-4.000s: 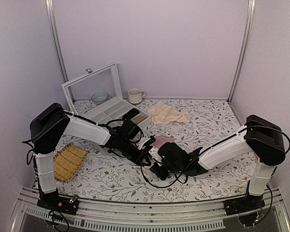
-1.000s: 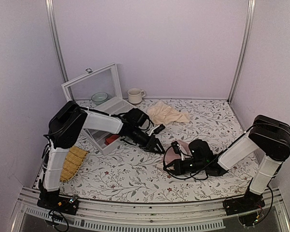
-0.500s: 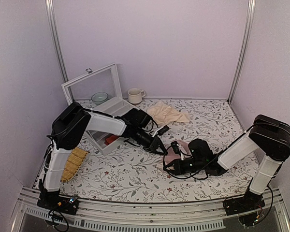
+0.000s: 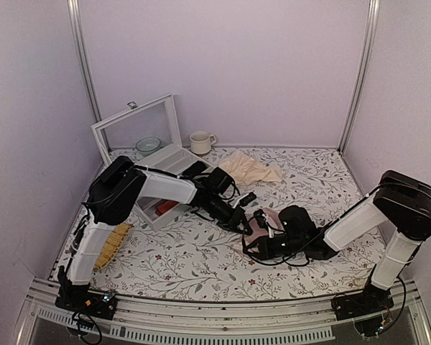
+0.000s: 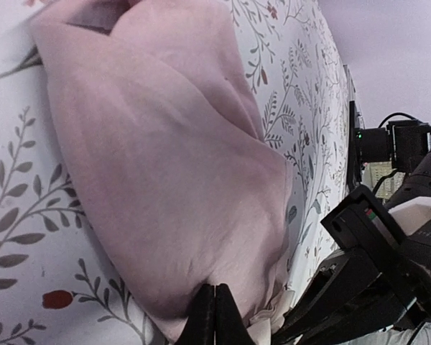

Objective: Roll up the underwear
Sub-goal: Roll the underwear at the center of the board.

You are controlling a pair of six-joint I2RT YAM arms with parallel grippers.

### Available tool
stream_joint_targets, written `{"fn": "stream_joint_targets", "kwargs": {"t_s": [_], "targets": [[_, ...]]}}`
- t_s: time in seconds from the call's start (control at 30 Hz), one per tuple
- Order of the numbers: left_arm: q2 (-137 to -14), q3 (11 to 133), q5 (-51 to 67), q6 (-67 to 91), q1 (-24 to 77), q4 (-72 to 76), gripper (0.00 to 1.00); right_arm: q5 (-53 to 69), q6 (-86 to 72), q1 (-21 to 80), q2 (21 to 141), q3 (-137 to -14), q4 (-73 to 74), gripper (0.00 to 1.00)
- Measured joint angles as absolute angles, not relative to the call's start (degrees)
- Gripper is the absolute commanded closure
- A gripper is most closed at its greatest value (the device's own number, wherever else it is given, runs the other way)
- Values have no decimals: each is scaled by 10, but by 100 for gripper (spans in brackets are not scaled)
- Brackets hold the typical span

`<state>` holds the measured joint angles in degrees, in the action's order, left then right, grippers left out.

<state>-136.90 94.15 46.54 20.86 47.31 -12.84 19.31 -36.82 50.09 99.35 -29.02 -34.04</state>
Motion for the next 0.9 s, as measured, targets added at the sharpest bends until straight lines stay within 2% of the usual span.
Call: {"fn": "stream_joint_targets", "kwargs": {"t_s": [0.4,0.63,0.9], "targets": [[-1370,955,443,215,476,-154,100,118,-347,518,918,-321,-166,100],[-1370,955,442,221,476,-155,100,120,-355,519,917,-315,-173,100],[-1369,954,440,226,476,-154,100,168,-382,509,951,-298,-255,100]]}}
